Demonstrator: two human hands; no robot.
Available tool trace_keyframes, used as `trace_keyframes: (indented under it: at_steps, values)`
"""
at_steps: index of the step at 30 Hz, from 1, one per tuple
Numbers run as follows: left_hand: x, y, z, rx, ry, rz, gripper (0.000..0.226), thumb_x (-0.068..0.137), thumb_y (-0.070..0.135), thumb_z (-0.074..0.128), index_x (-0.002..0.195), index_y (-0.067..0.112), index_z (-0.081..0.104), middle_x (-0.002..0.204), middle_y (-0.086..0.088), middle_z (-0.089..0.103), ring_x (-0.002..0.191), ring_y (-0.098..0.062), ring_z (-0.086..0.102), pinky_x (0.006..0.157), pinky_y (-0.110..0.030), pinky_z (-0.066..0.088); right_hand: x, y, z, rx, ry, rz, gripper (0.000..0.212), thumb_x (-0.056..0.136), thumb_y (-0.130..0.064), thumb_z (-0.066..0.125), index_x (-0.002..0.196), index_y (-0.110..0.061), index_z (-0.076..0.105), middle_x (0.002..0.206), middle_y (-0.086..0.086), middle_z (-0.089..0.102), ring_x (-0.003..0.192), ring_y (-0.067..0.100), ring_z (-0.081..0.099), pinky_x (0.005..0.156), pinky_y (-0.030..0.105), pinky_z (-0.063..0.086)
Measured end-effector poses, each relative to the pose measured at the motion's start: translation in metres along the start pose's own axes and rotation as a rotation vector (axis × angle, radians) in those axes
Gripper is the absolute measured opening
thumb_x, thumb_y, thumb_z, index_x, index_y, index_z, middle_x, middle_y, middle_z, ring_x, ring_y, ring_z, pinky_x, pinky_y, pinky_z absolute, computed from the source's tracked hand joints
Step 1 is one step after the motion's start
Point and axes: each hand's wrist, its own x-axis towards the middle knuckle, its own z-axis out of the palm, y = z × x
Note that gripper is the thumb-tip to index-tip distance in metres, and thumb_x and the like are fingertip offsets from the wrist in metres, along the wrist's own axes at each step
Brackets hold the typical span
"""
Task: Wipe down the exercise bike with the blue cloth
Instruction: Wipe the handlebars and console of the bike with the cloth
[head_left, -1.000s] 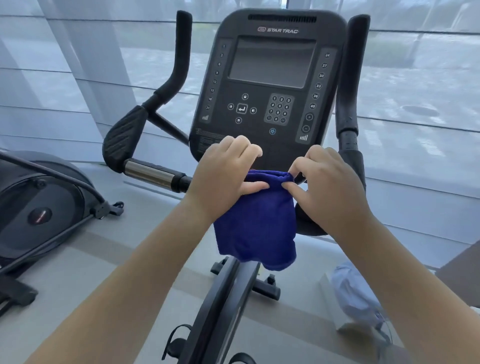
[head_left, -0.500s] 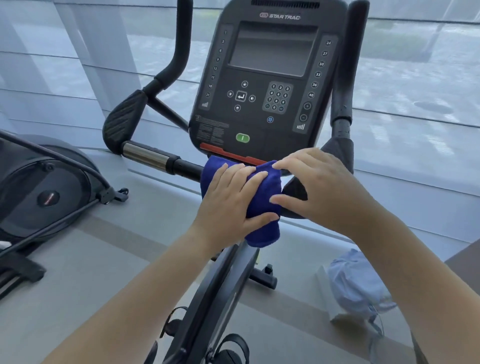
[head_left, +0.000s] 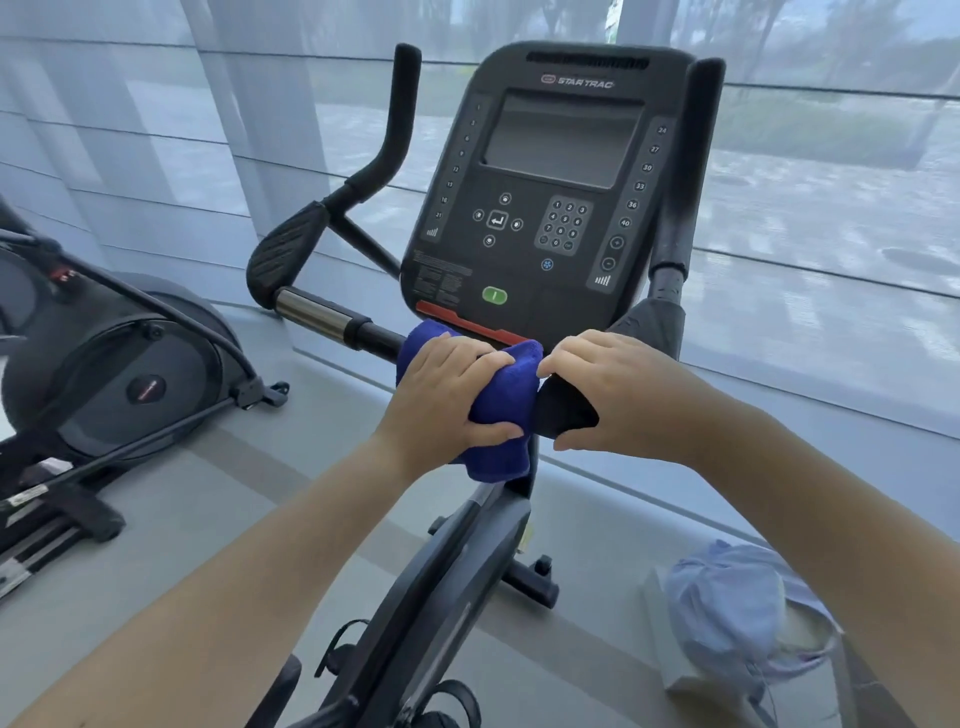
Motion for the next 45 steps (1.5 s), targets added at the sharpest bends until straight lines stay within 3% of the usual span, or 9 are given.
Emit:
trace_keyframes:
  at_steps: [9,16,23,30,34,38,45]
  values:
    - [0.001,-0.014,-0.003,0.046,0.031,0.047,0.061,0.077,0.062,0.056,0.114,0.014,0.063,0.109,-0.002,0.064,0.1,-0.022,0.054,0.096,-0.039,0.038,0.004,-0.001,0.001,-0.072,-0.045,-0.016,0.051,0.069,-0.05,0.068,0.106,-0.019,0.055,0.099,-0.003,0.053,0.091,0.02,0.046,0.081,0.034,0.043]
    - [-0.003,-0.01,-0.001,0.067,0.059,-0.026,0.059,0.079,0.059,0.054,0.113,0.011,0.062,0.109,-0.005,0.063,0.098,-0.026,0.055,0.097,-0.04,0.036,0.012,-0.001,-0.006,-0.106,-0.08,-0.047,0.05,0.069,-0.053,0.067,0.104,-0.02,0.053,0.096,-0.006,0.046,0.085,0.012,0.028,0.072,0.029,0.042]
    - [-0.004,0.003,0.013,0.095,0.127,0.041,0.062,0.082,0.061,0.051,0.111,0.008,0.064,0.111,-0.008,0.063,0.102,-0.029,0.057,0.104,-0.044,0.032,0.013,-0.002,-0.004,-0.063,-0.088,-0.016,0.048,0.066,-0.051,0.069,0.099,-0.02,0.053,0.091,-0.008,0.044,0.085,0.013,0.032,0.074,0.031,0.044]
    - [0.007,-0.023,0.006,0.145,0.133,0.203,0.058,0.078,0.061,0.056,0.105,0.011,0.067,0.099,-0.006,0.066,0.089,-0.027,0.06,0.084,-0.041,0.045,0.014,-0.005,-0.007,-0.059,-0.14,0.001,0.051,0.07,-0.052,0.068,0.107,-0.022,0.051,0.102,-0.007,0.046,0.092,0.013,0.033,0.081,0.03,0.042]
    - [0.007,-0.056,-0.005,0.147,0.08,0.136,0.054,0.08,0.058,0.052,0.102,0.011,0.066,0.091,-0.005,0.066,0.081,-0.028,0.06,0.078,-0.04,0.046,0.011,-0.007,-0.007,-0.055,-0.145,0.016,0.051,0.072,-0.052,0.068,0.11,-0.023,0.05,0.105,-0.007,0.045,0.096,0.013,0.034,0.081,0.027,0.039]
    - [0.005,-0.054,-0.002,0.148,0.121,0.085,0.054,0.083,0.059,0.049,0.098,0.01,0.066,0.091,-0.005,0.066,0.081,-0.027,0.059,0.079,-0.039,0.045,0.012,-0.01,-0.009,-0.011,-0.155,0.041,0.052,0.073,-0.051,0.071,0.112,-0.024,0.049,0.108,-0.009,0.045,0.099,0.013,0.034,0.084,0.025,0.038]
    - [0.014,-0.004,0.013,0.045,0.199,0.275,0.053,0.077,0.057,0.061,0.1,0.009,0.068,0.092,-0.005,0.068,0.079,-0.025,0.06,0.076,-0.039,0.045,0.013,-0.011,-0.007,0.014,-0.09,0.074,0.047,0.065,-0.041,0.077,0.097,-0.015,0.054,0.095,-0.002,0.05,0.088,0.017,0.037,0.073,0.025,0.032]
